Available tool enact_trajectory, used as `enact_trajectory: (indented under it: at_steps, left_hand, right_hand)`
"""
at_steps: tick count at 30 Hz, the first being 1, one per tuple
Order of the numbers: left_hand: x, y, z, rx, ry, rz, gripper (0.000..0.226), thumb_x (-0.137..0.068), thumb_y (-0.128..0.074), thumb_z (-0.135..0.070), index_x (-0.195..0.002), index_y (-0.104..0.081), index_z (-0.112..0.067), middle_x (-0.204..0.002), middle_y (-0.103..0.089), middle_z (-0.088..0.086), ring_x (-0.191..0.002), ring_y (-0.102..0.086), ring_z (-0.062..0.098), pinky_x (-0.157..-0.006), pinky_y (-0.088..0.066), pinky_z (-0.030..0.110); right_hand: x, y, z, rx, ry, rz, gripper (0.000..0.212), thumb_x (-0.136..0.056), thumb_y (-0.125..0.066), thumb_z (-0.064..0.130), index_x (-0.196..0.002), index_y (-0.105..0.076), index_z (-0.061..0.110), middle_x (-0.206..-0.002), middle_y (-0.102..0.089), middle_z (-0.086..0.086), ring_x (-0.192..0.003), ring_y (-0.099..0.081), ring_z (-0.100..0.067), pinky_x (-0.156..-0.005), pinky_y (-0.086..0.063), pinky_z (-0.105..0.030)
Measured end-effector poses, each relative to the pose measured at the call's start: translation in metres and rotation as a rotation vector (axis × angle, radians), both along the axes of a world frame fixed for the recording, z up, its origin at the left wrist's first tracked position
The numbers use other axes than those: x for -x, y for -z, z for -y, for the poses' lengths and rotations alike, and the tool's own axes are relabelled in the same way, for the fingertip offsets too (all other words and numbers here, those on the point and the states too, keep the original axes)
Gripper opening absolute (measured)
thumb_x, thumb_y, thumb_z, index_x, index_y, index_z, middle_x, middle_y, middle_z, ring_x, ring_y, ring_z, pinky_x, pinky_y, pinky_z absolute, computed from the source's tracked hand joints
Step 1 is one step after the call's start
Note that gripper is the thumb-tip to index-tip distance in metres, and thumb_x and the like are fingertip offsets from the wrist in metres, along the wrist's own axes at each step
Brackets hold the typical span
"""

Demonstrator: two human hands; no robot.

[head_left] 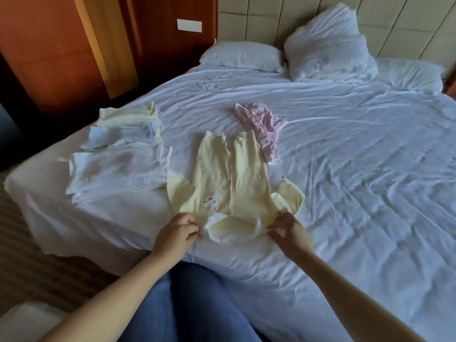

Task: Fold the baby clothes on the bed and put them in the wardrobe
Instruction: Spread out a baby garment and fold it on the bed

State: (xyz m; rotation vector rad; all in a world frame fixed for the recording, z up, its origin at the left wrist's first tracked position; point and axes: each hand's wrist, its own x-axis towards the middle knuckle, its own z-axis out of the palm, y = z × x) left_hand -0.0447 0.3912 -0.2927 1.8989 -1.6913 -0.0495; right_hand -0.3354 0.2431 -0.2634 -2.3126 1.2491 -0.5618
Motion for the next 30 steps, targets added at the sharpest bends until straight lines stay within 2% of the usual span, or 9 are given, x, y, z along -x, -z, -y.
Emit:
enact_trajectory:
  at_steps: [3, 6, 10, 14, 17, 20, 22, 27, 30]
  left_hand:
    - [0.003, 0.002, -0.004, -0.046, -0.025, 0.020, 0.012, -0.074, -0.080, -0.009, -0.085, -0.076, -0.013, -0.099, -0.063, -0.005, -0.090, -0.061, 0.012, -0.069, -0.054, 0.027]
    - [0.006, -0.007, -0.004, -0.016, -0.077, 0.068, 0.018, -0.077, -0.064, -0.028, -0.080, -0.077, -0.016, -0.092, -0.065, -0.007, -0.086, -0.061, 0.012, -0.066, -0.054, 0.029]
    - [0.018, -0.025, -0.003, -0.072, -0.226, 0.062, 0.037, -0.088, -0.051, -0.041, -0.068, -0.071, -0.017, -0.079, -0.061, -0.005, -0.076, -0.059, 0.018, -0.063, -0.045, 0.027]
    - [0.032, -0.041, 0.007, -0.395, -0.340, -0.321, 0.047, -0.097, -0.046, -0.052, -0.065, -0.053, -0.019, -0.062, -0.059, -0.003, -0.057, -0.056, 0.014, -0.057, -0.043, 0.031]
    - [0.036, -0.045, 0.014, -0.345, -0.317, -0.706, 0.038, -0.096, -0.056, -0.040, -0.073, -0.065, -0.010, -0.059, -0.068, 0.003, -0.051, -0.064, 0.016, -0.052, -0.051, 0.028]
    - [0.039, -0.047, 0.018, -0.292, -0.362, -0.935, 0.024, -0.092, -0.065, -0.030, -0.089, -0.066, -0.006, -0.066, -0.068, 0.005, -0.050, -0.063, 0.016, -0.037, -0.037, 0.017]
    - [0.039, -0.049, 0.019, -0.269, -0.411, -1.073, 0.022, -0.091, -0.068, -0.028, -0.092, -0.066, -0.007, -0.067, -0.066, 0.005, -0.049, -0.060, 0.013, -0.035, -0.032, 0.018]
    - [0.042, -0.058, 0.023, -0.240, -0.521, -1.548, 0.012, -0.095, -0.063, -0.023, -0.093, -0.063, -0.010, -0.069, -0.060, 0.004, -0.056, -0.057, 0.010, -0.034, -0.033, 0.015]
    - [0.043, -0.063, 0.025, -0.209, -0.529, -1.656, 0.011, -0.094, -0.057, -0.017, -0.094, -0.063, -0.007, -0.062, -0.062, 0.004, -0.051, -0.060, 0.009, -0.034, -0.033, 0.015]
  right_hand:
    - [0.001, 0.002, -0.006, 0.010, -0.041, -0.052, 0.016, -0.085, -0.070, 0.019, -0.098, -0.078, 0.020, -0.115, -0.060, -0.003, -0.101, -0.063, -0.020, -0.086, -0.052, -0.035]
    - [0.003, 0.001, -0.007, -0.009, -0.039, -0.056, 0.021, -0.085, -0.066, 0.019, -0.102, -0.077, 0.022, -0.114, -0.057, 0.003, -0.107, -0.058, -0.015, -0.090, -0.048, -0.028]
    - [-0.004, -0.012, -0.012, 0.042, 0.104, -0.116, 0.021, -0.090, -0.059, 0.037, -0.090, -0.076, 0.025, -0.100, -0.061, 0.011, -0.102, -0.051, -0.011, -0.075, -0.044, -0.027]
    - [-0.027, -0.027, -0.010, -0.293, 0.167, -0.148, 0.043, -0.097, -0.044, 0.045, -0.073, -0.065, 0.015, -0.070, -0.062, 0.001, -0.069, -0.057, -0.017, -0.059, -0.040, -0.030]
    - [-0.040, -0.034, -0.007, -0.552, 0.222, 0.057, 0.035, -0.094, -0.051, 0.035, -0.071, -0.061, 0.011, -0.063, -0.061, -0.004, -0.056, -0.058, -0.018, -0.046, -0.039, -0.025]
    - [-0.046, -0.041, -0.010, -0.733, 0.296, 0.199, 0.017, -0.090, -0.058, 0.019, -0.077, -0.061, 0.008, -0.064, -0.062, -0.006, -0.052, -0.058, -0.015, -0.042, -0.037, -0.020]
    - [-0.047, -0.043, -0.011, -0.849, 0.332, 0.358, 0.018, -0.091, -0.059, 0.013, -0.075, -0.060, 0.007, -0.061, -0.060, -0.007, -0.048, -0.054, -0.013, -0.040, -0.035, -0.019]
    - [-0.044, -0.038, -0.011, -1.119, 0.414, 0.763, 0.022, -0.098, -0.053, 0.012, -0.076, -0.056, 0.009, -0.053, -0.055, -0.002, -0.040, -0.050, -0.008, -0.033, -0.029, -0.017]
    - [-0.045, -0.036, -0.009, -1.151, 0.433, 0.845, 0.016, -0.097, -0.056, 0.012, -0.081, -0.055, 0.011, -0.061, -0.051, -0.004, -0.040, -0.053, -0.008, -0.033, -0.032, -0.016]
